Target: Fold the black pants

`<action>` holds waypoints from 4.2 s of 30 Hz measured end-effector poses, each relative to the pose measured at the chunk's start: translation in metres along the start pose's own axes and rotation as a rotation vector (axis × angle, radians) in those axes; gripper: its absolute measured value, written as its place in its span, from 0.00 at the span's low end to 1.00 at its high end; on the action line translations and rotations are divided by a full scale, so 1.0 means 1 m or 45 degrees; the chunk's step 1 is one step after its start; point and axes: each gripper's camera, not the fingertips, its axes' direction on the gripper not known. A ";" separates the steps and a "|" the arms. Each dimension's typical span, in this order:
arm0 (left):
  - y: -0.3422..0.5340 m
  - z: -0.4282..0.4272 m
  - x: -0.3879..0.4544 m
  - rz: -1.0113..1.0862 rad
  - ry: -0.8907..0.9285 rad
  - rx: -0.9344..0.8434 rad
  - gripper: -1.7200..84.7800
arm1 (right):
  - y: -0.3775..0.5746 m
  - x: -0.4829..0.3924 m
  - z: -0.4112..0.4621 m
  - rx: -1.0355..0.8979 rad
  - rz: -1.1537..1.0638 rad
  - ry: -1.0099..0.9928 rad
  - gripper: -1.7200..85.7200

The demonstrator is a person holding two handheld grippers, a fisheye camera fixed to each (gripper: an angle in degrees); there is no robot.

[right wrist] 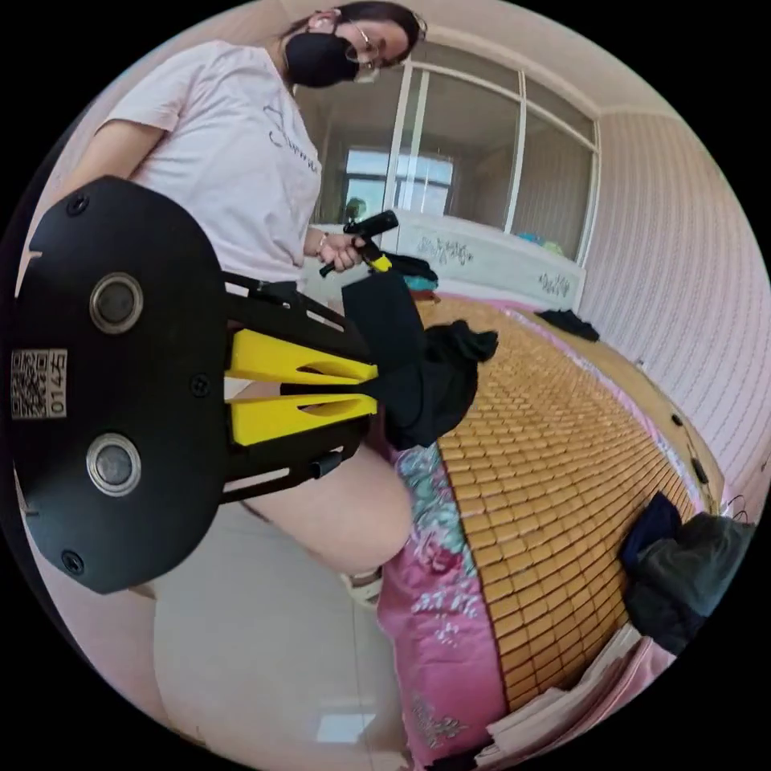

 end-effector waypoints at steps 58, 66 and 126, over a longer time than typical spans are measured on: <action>0.208 -0.482 -0.131 -1.164 -0.176 0.672 0.17 | -0.058 0.018 0.990 -1.003 -1.319 0.629 0.13; 0.192 -0.521 -0.213 -1.333 0.003 0.851 0.04 | -0.086 0.054 1.138 -1.114 -1.377 0.714 0.14; 0.214 -0.711 -0.209 -1.128 -0.627 0.567 0.01 | -0.201 0.244 1.347 -0.984 -1.429 0.621 0.17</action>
